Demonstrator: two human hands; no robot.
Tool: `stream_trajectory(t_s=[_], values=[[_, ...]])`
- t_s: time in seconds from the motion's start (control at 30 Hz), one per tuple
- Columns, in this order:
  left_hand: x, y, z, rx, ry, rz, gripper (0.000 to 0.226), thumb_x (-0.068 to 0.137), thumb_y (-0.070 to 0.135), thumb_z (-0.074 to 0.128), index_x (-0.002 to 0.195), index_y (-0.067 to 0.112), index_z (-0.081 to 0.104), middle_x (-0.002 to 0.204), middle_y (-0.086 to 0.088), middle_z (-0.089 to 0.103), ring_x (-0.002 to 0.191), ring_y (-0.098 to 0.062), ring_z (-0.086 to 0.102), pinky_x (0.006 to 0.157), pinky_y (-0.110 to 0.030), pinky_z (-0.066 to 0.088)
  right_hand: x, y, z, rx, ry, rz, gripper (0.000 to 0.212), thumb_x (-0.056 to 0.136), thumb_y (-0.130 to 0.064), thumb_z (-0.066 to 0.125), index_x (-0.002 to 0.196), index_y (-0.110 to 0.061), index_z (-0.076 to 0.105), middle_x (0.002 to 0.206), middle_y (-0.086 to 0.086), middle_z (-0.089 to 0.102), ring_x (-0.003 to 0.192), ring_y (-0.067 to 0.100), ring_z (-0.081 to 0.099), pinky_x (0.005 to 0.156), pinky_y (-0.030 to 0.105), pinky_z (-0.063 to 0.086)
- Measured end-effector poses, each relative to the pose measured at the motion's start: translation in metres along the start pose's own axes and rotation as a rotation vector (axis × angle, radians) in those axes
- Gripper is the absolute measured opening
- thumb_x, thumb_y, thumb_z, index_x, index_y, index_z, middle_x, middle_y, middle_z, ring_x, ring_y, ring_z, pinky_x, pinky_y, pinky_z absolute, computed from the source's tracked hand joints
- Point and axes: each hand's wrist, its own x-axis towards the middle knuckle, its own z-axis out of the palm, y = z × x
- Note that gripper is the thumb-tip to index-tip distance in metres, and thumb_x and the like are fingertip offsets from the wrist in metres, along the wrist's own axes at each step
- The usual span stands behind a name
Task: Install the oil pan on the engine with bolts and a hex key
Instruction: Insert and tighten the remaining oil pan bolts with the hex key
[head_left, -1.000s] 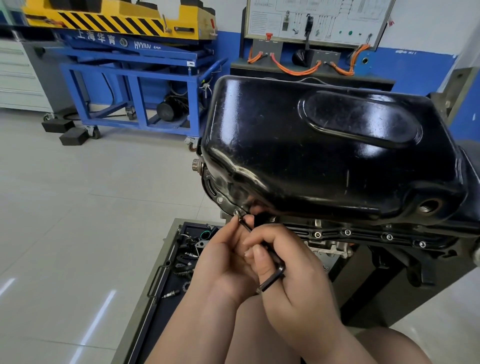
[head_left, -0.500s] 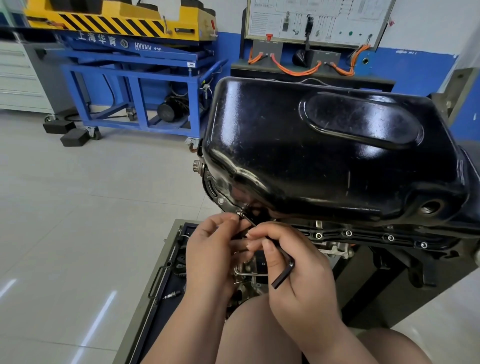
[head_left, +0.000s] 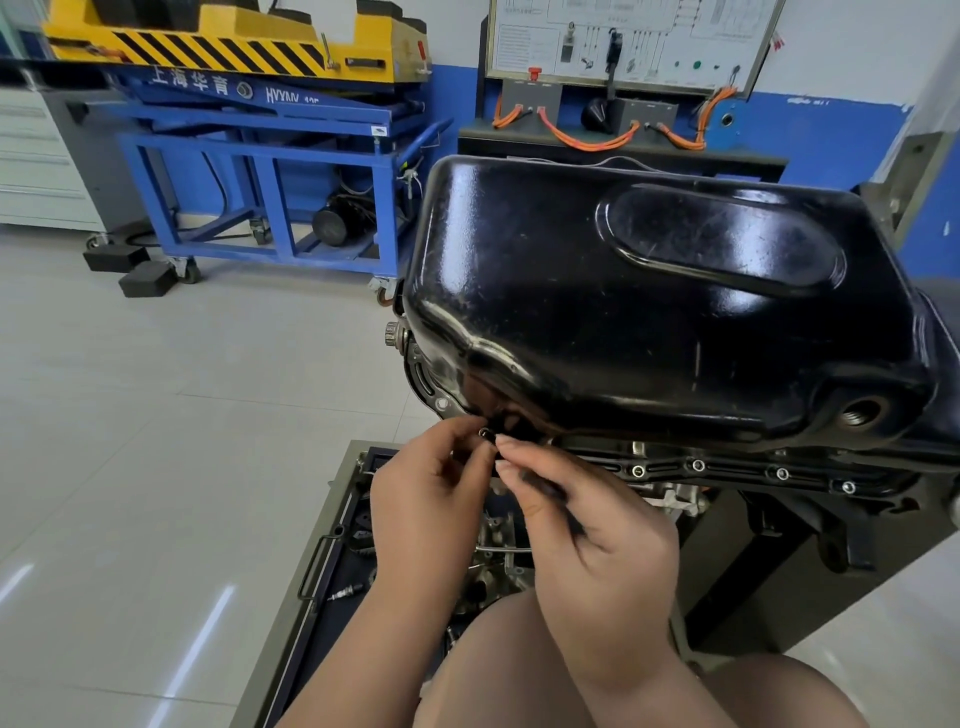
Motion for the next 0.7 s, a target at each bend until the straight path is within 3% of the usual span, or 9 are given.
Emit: stream_trajectory(t_s=[0.13,0.3,0.4,0.53,0.7], values=[[-0.002,0.002,0.003,0.009,0.034,0.064,0.018,0.072,0.032,0.059,0.089,0.034,0.065,0.081,0.027,0.064,0.069,0.007,0.059,0.061,-0.005,0.042,0.0,-0.001,0.005,0.068,0.064,0.012,0.014,0.081,-0.016,0.067,0.094,-0.015,0.073,0.091,-0.011,0.071,0.089,0.001,0.068,0.077,0.024,0.056],[-0.002,-0.002,0.002,0.077,0.039,0.115,0.031,0.068,0.044,0.046,0.095,0.038,0.06,0.067,0.02,0.064,0.068,0.005,0.059,0.06,-0.009,0.042,-0.001,-0.003,0.004,0.002,-0.033,0.002,0.019,0.086,-0.016,0.061,0.103,-0.017,0.069,0.098,-0.012,0.067,0.094,0.002,0.065,0.078,0.026,0.055],[-0.001,-0.001,0.003,0.118,0.057,0.147,0.028,0.071,0.041,0.047,0.088,0.031,0.066,0.067,0.024,0.059,0.073,0.006,0.057,0.062,-0.004,0.039,-0.002,-0.002,0.002,-0.022,-0.073,-0.086,0.026,0.087,-0.005,0.058,0.109,-0.014,0.069,0.104,-0.008,0.067,0.102,0.0,0.062,0.087,0.017,0.049],[-0.002,0.002,0.001,0.147,0.042,0.218,0.03,0.071,0.032,0.045,0.087,0.022,0.068,0.076,0.022,0.056,0.078,0.012,0.051,0.069,0.001,0.034,0.0,0.001,0.003,-0.055,-0.015,-0.084,0.027,0.073,0.005,0.071,0.096,-0.011,0.074,0.096,-0.005,0.068,0.095,-0.003,0.063,0.084,0.012,0.048],[0.002,0.0,0.0,0.241,-0.003,0.27,0.017,0.07,0.009,0.061,0.083,0.015,0.07,0.085,0.018,0.054,0.083,0.011,0.043,0.073,0.005,0.031,-0.003,-0.001,0.015,0.017,0.0,-0.023,0.011,0.077,-0.01,0.07,0.084,-0.002,0.073,0.089,-0.005,0.069,0.088,0.002,0.066,0.078,0.019,0.053]])
